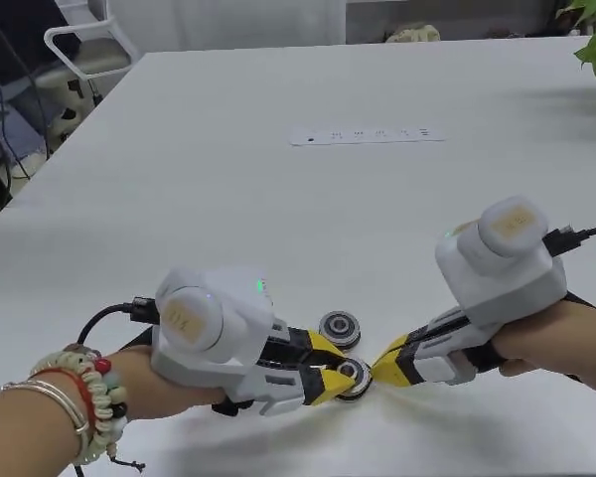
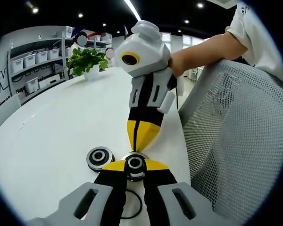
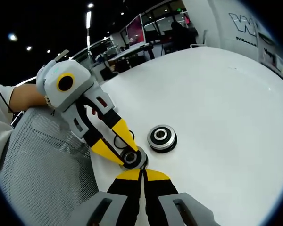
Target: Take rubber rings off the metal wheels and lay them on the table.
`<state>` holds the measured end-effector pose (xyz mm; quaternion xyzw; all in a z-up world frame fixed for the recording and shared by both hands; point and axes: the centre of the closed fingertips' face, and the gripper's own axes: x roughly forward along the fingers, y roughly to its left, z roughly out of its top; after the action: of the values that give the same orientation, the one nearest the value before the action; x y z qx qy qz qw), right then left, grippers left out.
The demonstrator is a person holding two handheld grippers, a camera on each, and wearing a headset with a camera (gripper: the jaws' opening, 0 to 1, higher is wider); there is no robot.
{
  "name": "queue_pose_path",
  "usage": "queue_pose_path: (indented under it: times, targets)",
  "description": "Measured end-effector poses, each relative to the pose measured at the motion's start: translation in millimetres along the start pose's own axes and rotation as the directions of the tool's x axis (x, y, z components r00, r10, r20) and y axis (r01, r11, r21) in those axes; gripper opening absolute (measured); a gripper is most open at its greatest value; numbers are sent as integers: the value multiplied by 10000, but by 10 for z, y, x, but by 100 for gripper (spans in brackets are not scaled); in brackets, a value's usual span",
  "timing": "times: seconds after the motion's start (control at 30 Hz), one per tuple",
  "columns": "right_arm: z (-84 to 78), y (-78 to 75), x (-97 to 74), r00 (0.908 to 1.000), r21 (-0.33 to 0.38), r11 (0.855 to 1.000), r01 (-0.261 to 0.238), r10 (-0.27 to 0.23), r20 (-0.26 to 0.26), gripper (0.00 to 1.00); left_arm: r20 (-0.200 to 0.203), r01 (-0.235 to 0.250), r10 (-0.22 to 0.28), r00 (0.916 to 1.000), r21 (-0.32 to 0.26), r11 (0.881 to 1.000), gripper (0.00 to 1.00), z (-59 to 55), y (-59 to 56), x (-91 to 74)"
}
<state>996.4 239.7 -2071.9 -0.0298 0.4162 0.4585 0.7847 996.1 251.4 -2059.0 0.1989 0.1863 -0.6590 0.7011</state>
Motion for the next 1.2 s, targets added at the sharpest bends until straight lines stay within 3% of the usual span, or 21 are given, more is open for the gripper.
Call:
queue_pose_path:
  times: [0.3,1.2]
  targets:
    - [47,48,-29,9996,293,9994,-176,170,205,0,18,-6,6,10000,53,10000,8,3,-5,-2]
    - [82,139,-21,9990,-134,9991,-393,396,200,0,84,39,-40,10000,74,10000,8,8,-14,9]
